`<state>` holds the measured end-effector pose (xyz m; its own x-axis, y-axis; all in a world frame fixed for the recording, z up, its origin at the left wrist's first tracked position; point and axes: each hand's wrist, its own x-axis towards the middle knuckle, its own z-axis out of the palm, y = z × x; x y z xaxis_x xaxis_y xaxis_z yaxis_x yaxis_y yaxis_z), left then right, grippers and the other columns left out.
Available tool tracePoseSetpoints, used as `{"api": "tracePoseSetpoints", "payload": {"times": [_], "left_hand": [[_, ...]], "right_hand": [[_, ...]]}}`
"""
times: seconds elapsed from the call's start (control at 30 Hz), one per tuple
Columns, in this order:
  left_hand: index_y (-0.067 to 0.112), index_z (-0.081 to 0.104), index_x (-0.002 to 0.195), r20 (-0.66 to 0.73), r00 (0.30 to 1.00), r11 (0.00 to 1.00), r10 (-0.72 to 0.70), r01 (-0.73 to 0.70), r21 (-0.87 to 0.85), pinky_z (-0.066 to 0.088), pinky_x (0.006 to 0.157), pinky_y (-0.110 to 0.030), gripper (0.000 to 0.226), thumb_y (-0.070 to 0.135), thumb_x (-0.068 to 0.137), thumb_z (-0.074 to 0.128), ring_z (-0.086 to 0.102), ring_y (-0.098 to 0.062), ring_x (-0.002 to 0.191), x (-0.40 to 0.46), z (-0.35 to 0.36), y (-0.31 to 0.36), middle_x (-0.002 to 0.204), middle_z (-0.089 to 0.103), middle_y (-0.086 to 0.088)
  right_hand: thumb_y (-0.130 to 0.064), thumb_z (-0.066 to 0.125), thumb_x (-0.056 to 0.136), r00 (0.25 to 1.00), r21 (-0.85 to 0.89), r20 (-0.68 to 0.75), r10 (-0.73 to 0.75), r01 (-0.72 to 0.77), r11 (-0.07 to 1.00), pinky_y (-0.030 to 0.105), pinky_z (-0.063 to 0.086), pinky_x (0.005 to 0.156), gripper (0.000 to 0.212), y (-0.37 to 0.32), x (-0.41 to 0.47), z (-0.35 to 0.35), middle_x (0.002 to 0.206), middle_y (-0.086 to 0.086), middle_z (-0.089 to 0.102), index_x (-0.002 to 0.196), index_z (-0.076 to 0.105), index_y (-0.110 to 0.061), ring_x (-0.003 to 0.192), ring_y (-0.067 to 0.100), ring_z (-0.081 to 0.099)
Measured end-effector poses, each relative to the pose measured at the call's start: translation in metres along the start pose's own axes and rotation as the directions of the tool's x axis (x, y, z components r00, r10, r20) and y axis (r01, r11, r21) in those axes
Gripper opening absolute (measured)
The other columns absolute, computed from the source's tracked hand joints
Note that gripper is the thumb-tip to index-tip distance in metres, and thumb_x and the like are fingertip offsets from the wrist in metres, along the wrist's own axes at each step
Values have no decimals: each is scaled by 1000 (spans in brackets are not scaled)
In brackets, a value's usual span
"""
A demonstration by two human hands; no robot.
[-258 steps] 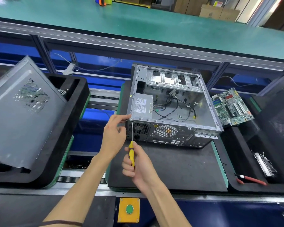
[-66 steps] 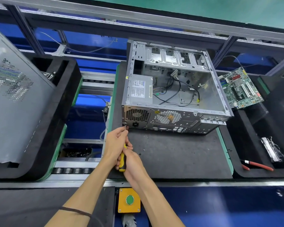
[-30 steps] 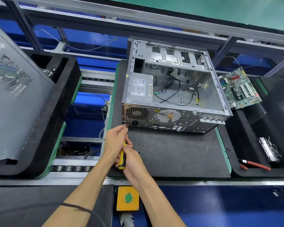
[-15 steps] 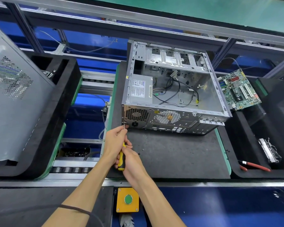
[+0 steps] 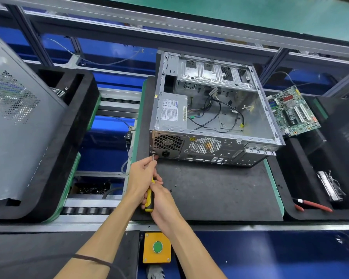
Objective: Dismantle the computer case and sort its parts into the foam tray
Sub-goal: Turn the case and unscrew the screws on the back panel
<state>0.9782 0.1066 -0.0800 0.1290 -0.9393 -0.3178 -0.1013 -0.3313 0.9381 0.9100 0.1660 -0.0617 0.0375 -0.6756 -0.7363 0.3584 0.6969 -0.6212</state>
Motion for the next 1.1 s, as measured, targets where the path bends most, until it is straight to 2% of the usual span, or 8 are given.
{"api": "tracePoseSetpoints", "payload": {"times": [0.57,0.63,0.7,0.73,0.8,0.9,1.0,1.1], "left_hand": [[5,58,70,7,1000,1000,-3,3,-15,56,49,-27,33,16,101,55,64,-22,53,1,0,-2,58,56,-10],[3,59,71,11,1000,999,-20,20,-32,57,50,-29,32,16,101,55,63,-23,54,2,0,-1,60,56,-11],[1,61,75,19,999,998,-32,33,-54,59,55,-33,31,15,102,54,63,-25,57,4,-1,-1,61,57,-12],[0,64,80,30,999,997,-36,38,-66,60,59,-36,29,15,102,54,62,-25,58,4,-1,-1,62,58,-13],[4,70,94,48,998,995,-37,41,-87,61,64,-40,23,15,103,52,61,-24,60,5,-2,-1,64,58,-12],[-1,66,90,48,999,997,-4,7,-71,60,58,-37,26,16,103,51,60,-23,58,6,0,-4,64,57,-12],[9,64,87,66,998,993,-6,14,-114,58,52,-34,23,16,103,51,57,-23,56,10,2,-8,62,55,-10],[8,65,97,10,999,983,-39,40,-177,62,57,-41,9,15,100,58,59,-21,54,13,2,-15,61,59,-9]], "right_hand": [[-28,47,108,999,1,28,-16,16,1000,26,48,58,26,-2,-3,-1,68,4,60,101,66,-10,61,12,57],[-28,48,108,999,15,32,-24,23,1000,31,52,69,27,-1,-4,0,74,11,65,98,67,-12,71,17,61],[-27,48,108,998,30,49,-42,41,999,40,51,84,25,1,-3,-1,92,23,69,99,69,-15,90,24,62],[-27,47,108,997,26,57,-52,51,998,42,50,84,25,2,-3,-2,95,22,68,103,68,-15,93,26,61],[-28,46,109,997,0,55,-57,57,998,36,52,72,25,5,0,-4,91,12,68,111,66,-14,86,24,62],[-27,46,109,998,22,63,-29,28,999,26,44,53,24,8,8,-6,67,3,57,105,62,-10,59,13,53],[-22,45,108,992,130,126,6,-22,991,26,38,49,28,7,14,-10,62,4,51,89,59,-9,52,13,47],[-16,37,108,978,206,207,26,-70,976,27,36,51,30,6,16,-13,64,6,50,86,56,-8,54,15,47]]}}
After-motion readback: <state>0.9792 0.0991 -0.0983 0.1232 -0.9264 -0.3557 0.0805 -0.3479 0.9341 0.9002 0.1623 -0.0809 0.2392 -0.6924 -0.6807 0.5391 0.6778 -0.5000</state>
